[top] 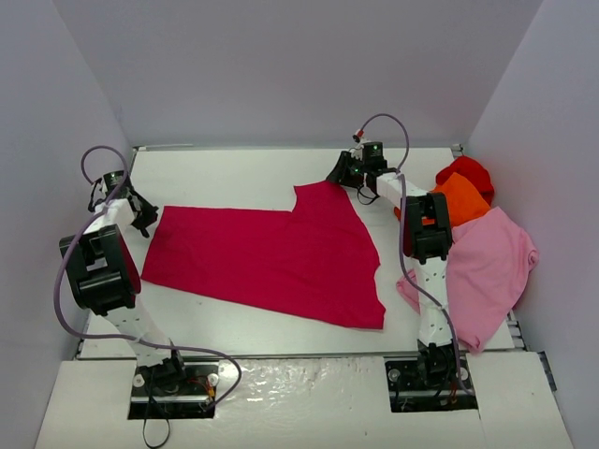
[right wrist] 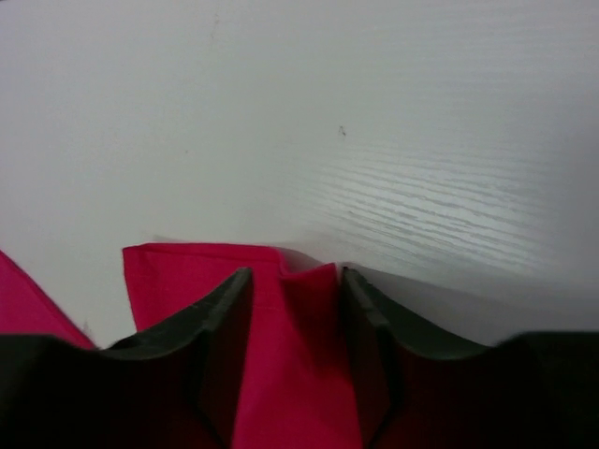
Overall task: Fold and stack the t-shirts
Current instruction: Grap the side of the flattened tshirt furthest away from the robot with both arms
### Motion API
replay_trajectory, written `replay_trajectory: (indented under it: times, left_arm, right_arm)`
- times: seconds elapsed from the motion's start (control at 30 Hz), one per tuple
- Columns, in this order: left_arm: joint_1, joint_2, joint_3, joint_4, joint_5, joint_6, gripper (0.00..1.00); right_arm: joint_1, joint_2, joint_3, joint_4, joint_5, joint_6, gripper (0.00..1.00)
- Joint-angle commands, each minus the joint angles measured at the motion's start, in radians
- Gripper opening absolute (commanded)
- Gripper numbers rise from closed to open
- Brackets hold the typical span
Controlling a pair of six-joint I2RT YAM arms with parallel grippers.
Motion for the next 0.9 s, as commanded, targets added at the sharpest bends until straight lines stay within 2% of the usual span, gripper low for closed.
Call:
replay_trajectory:
  times: [0.0,0.23,0.33,0.43,0.53,0.63,0.87]
  left_arm:
    - [0.020,0.003,0.072,0.056,0.037,-0.015,0.00]
    - [0.022,0.010,0.060,0.090,0.046,-0.019,0.00]
    - [0.022,0.049,0.078,0.133,0.066,-0.002,0.00]
    - [0.024,0.132,0.159,0.116,0.129,0.004,0.00]
    - [0.025,0.220,0.257,0.066,0.201,-0.001,0.07]
    - [0.025,0.281,0.307,0.053,0.230,-0.002,0.08]
    - [0.031,0.324,0.318,0.117,0.348,-0.022,0.09]
  right_arm:
    - [0.007,-0.002,-0.058,-0.190,0.107,-0.064,0.29]
    - [0.007,-0.012,-0.074,-0.226,0.140,-0.080,0.00]
    - [0.007,-0.018,-0.083,-0.226,0.140,-0.082,0.00]
    - [0.007,-0.029,-0.096,-0.226,0.144,-0.088,0.00]
    - [0.007,-0.044,-0.109,-0.226,0.148,-0.094,0.00]
    - [0.007,-0.048,-0.110,-0.226,0.145,-0.097,0.00]
    - [0.010,-0.043,-0.108,-0.227,0.137,-0.094,0.00]
